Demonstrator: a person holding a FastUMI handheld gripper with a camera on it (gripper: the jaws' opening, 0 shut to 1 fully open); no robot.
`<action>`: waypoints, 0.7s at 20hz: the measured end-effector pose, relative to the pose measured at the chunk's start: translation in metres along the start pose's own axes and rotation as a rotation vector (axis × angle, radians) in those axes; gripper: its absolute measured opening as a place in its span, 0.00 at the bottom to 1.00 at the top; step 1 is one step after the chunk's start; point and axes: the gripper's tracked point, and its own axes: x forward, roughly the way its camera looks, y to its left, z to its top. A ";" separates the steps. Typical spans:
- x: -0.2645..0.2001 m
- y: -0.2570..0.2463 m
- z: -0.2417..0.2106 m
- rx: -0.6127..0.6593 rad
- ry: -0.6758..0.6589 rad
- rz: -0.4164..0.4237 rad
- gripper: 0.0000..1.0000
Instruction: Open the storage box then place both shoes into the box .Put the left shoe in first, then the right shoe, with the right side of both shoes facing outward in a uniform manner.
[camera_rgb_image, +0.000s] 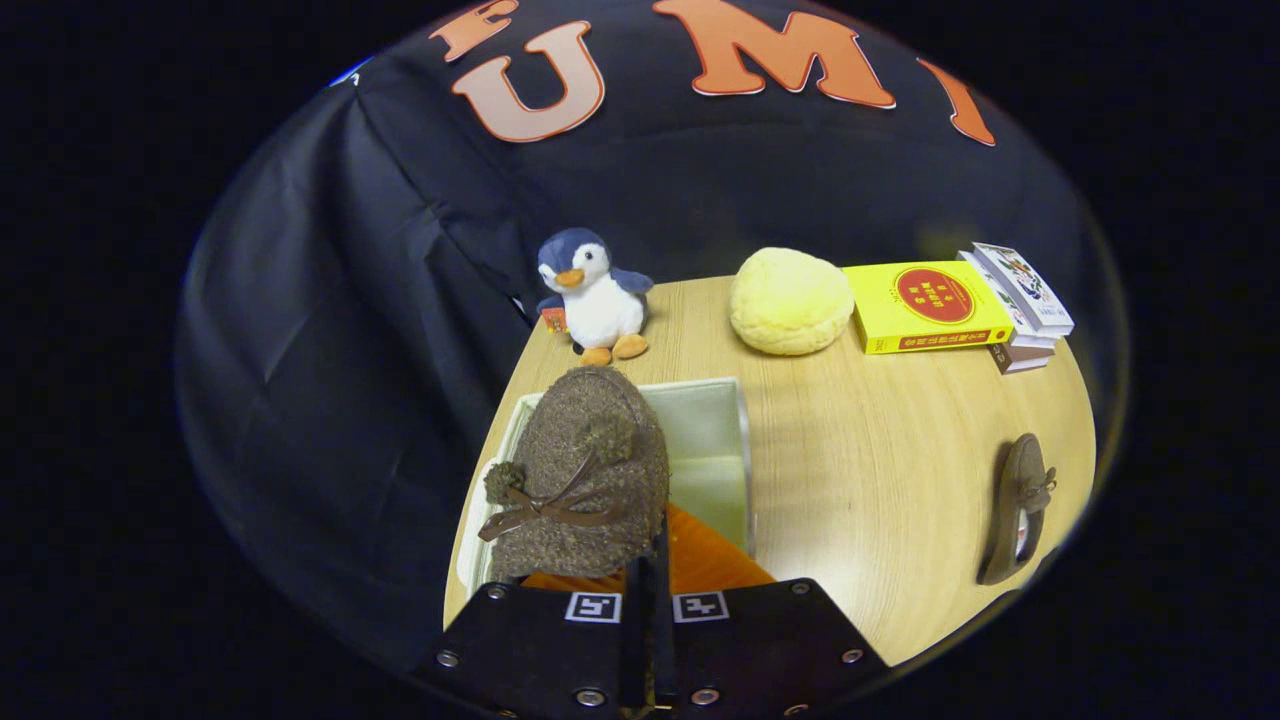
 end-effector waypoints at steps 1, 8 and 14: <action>0.007 0.003 -0.005 -0.001 0.012 -0.008 0.05; 0.053 0.017 -0.029 0.022 0.108 -0.048 0.05; 0.075 0.041 -0.070 0.045 0.262 0.020 0.18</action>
